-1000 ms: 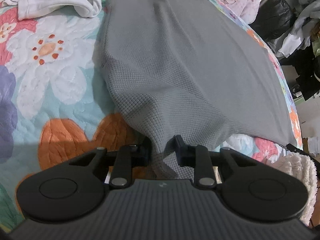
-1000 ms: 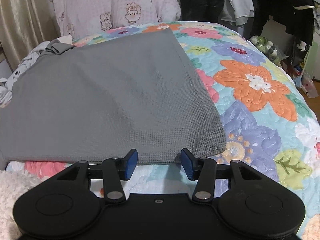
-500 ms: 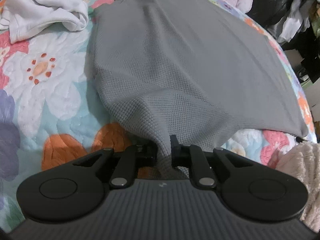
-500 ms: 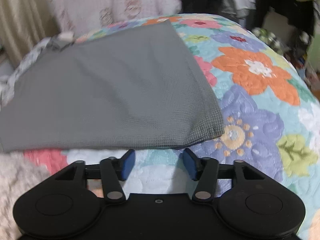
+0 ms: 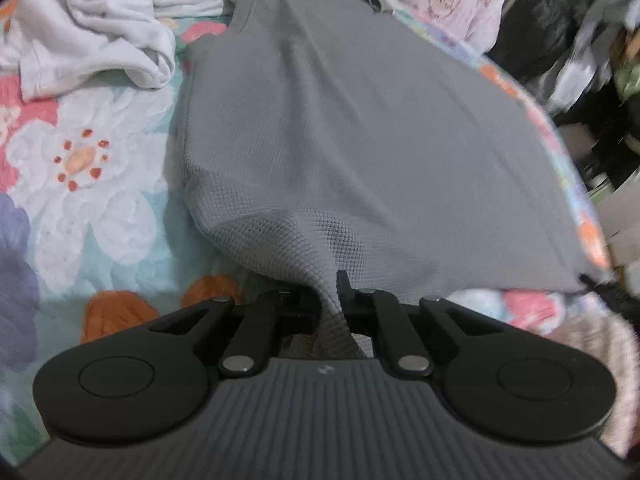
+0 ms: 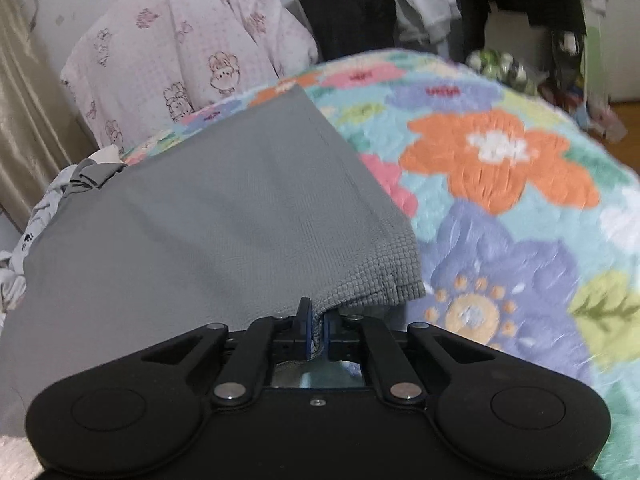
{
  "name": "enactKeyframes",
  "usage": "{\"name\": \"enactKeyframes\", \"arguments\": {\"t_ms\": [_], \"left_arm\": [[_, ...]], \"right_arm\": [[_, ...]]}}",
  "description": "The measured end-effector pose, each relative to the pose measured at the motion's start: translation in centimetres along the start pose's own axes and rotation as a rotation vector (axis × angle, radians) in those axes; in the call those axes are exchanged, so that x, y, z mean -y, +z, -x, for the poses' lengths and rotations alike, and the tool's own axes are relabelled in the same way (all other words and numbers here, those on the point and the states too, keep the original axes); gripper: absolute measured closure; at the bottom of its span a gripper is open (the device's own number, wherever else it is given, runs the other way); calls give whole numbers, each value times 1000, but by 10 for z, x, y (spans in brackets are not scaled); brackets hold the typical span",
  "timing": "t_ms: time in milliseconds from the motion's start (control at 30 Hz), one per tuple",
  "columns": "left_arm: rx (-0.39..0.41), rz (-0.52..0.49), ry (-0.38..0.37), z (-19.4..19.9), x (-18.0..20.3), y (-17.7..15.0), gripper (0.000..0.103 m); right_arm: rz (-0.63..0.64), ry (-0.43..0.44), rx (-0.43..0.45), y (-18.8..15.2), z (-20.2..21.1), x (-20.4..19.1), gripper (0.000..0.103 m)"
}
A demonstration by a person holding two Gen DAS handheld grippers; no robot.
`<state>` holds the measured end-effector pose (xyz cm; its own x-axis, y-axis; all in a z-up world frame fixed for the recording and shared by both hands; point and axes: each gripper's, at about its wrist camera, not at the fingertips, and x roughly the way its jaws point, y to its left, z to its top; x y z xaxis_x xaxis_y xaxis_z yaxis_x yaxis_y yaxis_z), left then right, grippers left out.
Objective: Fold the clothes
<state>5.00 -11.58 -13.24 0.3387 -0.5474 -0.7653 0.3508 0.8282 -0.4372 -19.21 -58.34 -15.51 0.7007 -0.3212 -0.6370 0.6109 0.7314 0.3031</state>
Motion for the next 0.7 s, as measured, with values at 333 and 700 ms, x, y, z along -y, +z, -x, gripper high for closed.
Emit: {"name": "enactKeyframes", "arguments": {"t_ms": [333,700], "left_arm": [[124,-60,-71,37,27,14,98],[263,-121,-77,92,47,24,98]], "right_arm": [[0,18,81,14,32,-9,98],[99,13,159,32,79,-29,99]]}}
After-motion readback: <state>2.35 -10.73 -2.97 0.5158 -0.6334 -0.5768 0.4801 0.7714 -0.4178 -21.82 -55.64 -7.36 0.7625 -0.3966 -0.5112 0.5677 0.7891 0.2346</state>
